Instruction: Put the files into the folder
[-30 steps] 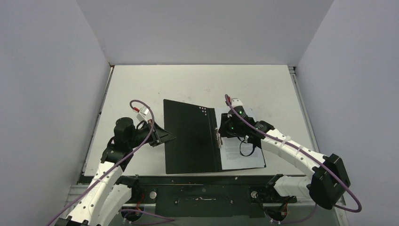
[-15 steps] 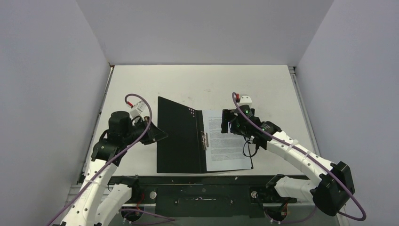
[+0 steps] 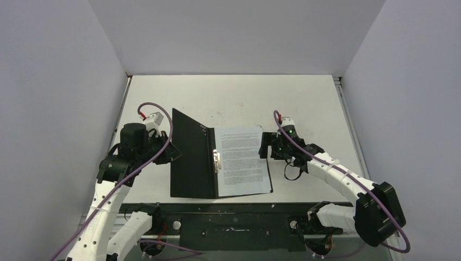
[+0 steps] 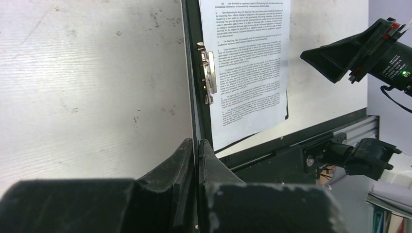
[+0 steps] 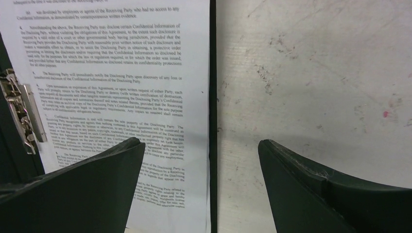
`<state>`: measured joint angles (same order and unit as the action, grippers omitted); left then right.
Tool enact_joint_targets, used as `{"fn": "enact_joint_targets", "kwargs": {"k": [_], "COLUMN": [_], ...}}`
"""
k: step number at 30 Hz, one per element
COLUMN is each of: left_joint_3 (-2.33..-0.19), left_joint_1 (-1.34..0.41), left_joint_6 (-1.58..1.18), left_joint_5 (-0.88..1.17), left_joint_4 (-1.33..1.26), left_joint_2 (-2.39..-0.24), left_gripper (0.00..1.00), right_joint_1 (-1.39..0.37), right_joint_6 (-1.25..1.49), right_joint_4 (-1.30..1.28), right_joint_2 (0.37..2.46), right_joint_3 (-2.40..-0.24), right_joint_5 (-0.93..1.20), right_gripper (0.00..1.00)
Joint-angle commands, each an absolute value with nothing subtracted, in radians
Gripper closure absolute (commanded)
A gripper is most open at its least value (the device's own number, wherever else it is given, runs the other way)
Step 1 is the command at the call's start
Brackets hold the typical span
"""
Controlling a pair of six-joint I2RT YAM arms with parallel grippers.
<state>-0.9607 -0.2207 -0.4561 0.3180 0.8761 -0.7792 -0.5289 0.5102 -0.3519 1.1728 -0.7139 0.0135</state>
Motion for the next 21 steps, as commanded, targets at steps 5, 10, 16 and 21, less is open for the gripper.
{"fn": "enact_joint_targets", "kwargs": {"k": [5,10,16,21], "left_joint_3": [-1.009,-1.008,-1.006,-1.014], "left_joint_1": [-0.216,-0.216,-0.217,-0.217], "left_joint_6": [-0.404,-0.402,-0.406,-0.412], "left_joint_5": [0.274,0.289,0.334,0.355], "left_joint_4": [0.858,0.841,0.805,0.780], "left_joint_2": [-0.802,-0.823,-0.863,-0.898], "left_gripper": [1.00,1.00,1.00,0.93], "right_joint_1": [-0.518,-0.519,-0.519,-0.524], "right_joint_6": [0.560,0.602,0.637,0.660], "right_joint_4": [-0.135,-0.044,0.035,0.060], "right_joint_2": [1.250,1.285,1.295,1.284], "right_joint_3": [-0.626,-0.557,-0.492,-0.453], "right_joint_5": [0.192,0.226,0.244,0.256], "right_gripper": [0.10,0.10,0.10,0.10]}}
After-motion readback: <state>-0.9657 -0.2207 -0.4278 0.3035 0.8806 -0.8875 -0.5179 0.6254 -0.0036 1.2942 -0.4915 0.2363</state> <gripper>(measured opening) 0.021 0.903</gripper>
